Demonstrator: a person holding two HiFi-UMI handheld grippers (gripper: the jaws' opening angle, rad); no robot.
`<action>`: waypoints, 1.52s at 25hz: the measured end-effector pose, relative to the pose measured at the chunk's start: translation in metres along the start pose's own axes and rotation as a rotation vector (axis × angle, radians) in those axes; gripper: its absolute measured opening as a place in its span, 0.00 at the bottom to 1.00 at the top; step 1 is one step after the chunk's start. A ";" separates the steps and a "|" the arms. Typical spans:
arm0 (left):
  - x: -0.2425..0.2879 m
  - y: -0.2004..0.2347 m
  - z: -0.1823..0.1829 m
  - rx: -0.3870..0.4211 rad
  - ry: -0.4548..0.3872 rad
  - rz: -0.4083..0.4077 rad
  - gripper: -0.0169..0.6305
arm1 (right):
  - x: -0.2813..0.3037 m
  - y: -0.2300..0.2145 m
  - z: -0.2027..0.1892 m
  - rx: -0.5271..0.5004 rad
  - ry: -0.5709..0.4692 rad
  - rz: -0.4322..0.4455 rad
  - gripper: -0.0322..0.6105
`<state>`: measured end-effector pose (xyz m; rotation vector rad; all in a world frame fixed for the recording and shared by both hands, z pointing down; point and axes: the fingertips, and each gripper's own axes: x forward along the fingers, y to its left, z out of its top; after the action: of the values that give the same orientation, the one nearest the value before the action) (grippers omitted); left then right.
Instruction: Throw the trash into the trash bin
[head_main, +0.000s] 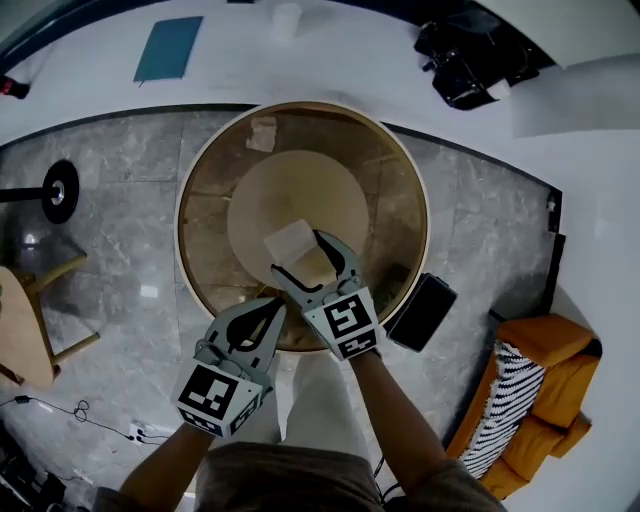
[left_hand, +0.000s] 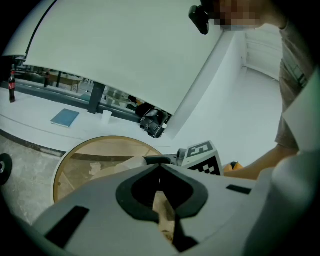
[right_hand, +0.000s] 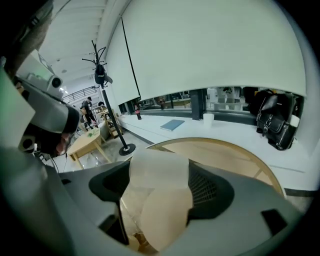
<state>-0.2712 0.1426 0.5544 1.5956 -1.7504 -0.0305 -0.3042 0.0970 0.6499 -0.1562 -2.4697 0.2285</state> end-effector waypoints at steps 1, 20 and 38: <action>-0.004 -0.009 0.005 -0.001 0.006 -0.007 0.05 | -0.012 0.002 0.006 0.009 -0.004 -0.007 0.63; 0.019 -0.262 0.048 0.231 0.130 -0.377 0.06 | -0.292 -0.060 -0.012 0.236 -0.126 -0.418 0.63; 0.083 -0.473 -0.028 0.394 0.320 -0.718 0.06 | -0.538 -0.107 -0.155 0.539 -0.223 -0.847 0.63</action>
<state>0.1491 -0.0206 0.3858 2.2986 -0.9085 0.2238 0.2083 -0.0782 0.4713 1.1593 -2.3516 0.5334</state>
